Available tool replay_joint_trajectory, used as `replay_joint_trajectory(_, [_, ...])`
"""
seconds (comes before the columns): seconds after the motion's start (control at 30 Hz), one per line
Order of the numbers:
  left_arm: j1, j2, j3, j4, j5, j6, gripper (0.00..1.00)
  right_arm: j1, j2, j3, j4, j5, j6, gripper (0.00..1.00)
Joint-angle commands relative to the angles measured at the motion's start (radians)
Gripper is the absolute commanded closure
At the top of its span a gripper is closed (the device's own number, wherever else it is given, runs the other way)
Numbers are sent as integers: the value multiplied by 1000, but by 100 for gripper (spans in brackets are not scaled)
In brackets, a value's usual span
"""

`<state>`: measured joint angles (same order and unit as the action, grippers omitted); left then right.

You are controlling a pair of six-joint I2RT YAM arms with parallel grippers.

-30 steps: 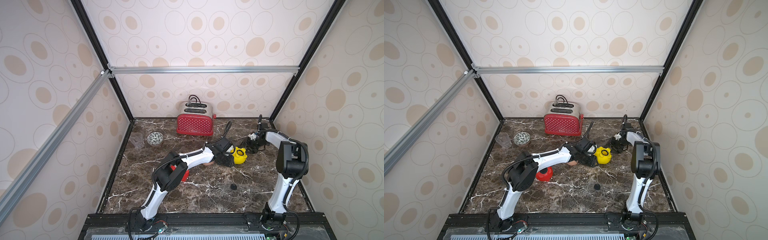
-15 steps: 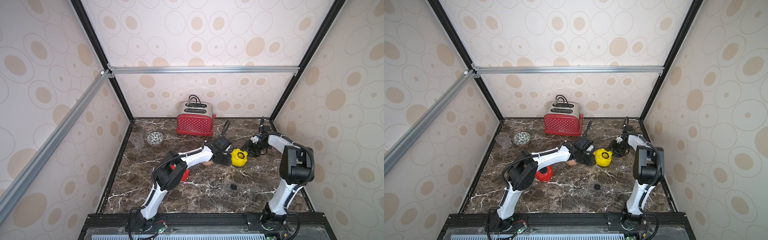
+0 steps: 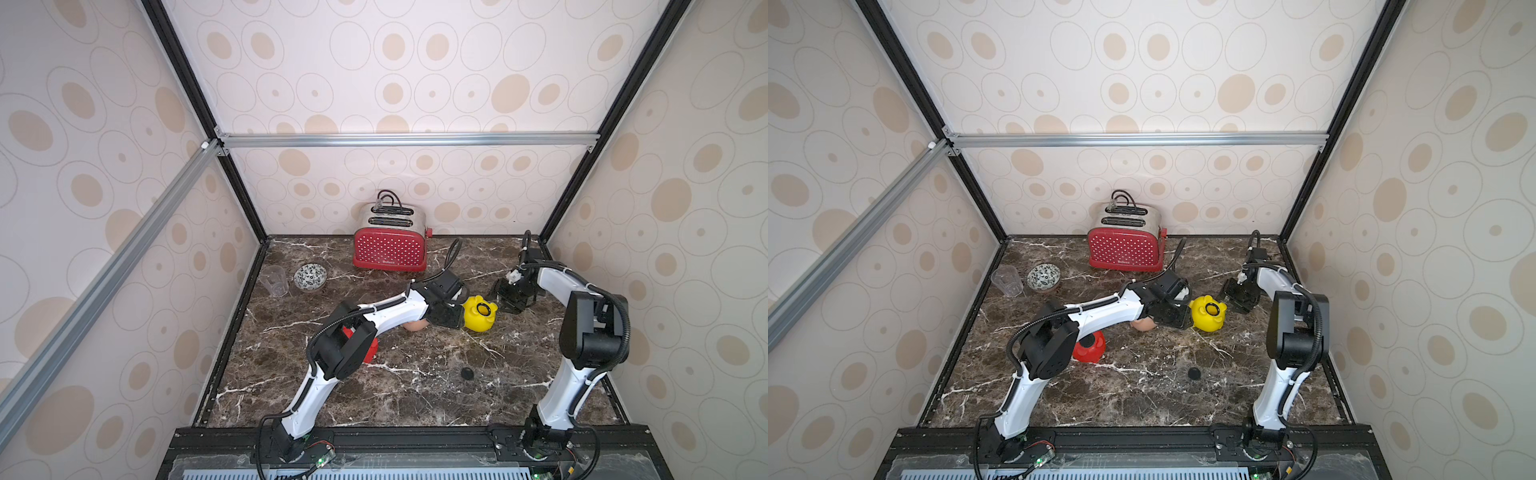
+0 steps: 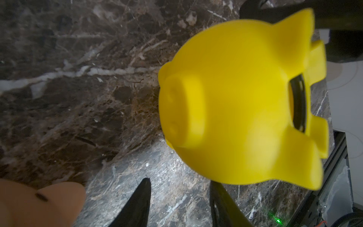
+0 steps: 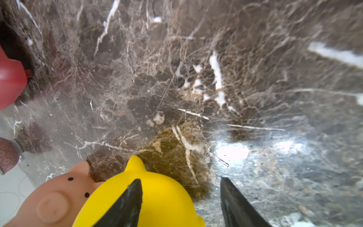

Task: Close piggy banks
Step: Adjust the piggy bank at the center of the board.

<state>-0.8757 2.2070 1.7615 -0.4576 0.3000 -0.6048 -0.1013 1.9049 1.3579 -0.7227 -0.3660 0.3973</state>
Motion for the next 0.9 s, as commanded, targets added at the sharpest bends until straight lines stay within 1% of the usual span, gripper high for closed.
replay_joint_trajectory(0.0, [10, 17, 44, -13, -22, 10, 51, 0, 33, 10, -38, 10, -14, 36])
replay_joint_trajectory(0.17, [19, 22, 52, -10, -25, 7, 51, -2, 7, -32, -23, -4, -9, 37])
replay_joint_trajectory(0.33, [24, 28, 56, -16, -36, 5, 51, -2, -21, -71, -34, 54, -12, 37])
replay_joint_trajectory(0.47, [26, 28, 60, -20, -40, 7, 51, -1, -32, -95, -23, 30, -6, 38])
replay_joint_trajectory(0.87, [41, 40, 99, -34, -43, 13, 50, -1, -88, -182, 0, 23, 1, 38])
